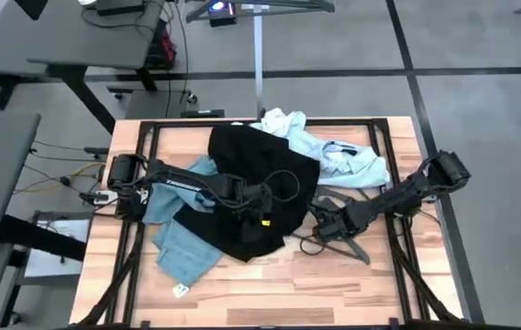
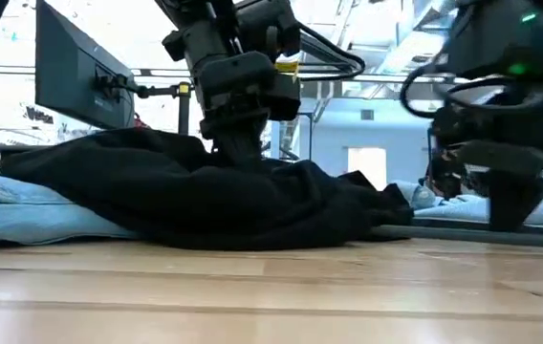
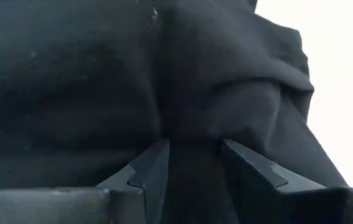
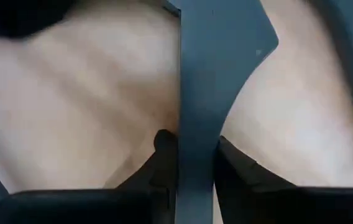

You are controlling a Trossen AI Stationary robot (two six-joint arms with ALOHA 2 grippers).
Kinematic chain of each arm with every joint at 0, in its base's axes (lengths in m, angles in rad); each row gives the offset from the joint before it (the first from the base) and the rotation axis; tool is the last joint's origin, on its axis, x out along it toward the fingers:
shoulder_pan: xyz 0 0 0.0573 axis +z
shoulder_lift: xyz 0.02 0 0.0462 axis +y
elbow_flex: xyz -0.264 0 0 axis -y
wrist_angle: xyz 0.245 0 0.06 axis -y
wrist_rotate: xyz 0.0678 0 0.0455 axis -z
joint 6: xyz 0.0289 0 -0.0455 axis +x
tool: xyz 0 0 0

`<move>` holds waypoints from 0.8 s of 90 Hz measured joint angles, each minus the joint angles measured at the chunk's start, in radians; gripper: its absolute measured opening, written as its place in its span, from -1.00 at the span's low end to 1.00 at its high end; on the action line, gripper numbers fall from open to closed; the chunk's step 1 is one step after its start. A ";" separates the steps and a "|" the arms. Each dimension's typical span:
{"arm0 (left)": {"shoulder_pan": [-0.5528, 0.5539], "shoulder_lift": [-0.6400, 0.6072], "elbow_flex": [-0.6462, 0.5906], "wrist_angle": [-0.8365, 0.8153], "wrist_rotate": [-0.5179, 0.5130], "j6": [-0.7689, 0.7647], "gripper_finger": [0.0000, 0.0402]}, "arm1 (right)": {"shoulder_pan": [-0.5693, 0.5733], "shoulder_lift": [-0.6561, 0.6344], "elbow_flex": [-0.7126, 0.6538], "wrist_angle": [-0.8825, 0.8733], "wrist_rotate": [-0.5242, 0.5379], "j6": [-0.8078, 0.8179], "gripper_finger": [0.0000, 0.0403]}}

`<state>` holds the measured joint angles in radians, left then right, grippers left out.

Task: Hang clothes
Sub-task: Hang the grey hanger on the rack

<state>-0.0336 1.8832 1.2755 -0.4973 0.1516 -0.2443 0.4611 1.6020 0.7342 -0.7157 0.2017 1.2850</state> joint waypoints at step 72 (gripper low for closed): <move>0.053 -0.165 0.075 -0.205 -0.232 -0.043 -0.35 | 0.333 -0.258 0.114 -0.156 -0.162 0.094 -0.72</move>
<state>0.0191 1.7177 1.3502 -0.7019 -0.0805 -0.2877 0.7942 1.3442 0.8481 -0.8721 0.0399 1.3793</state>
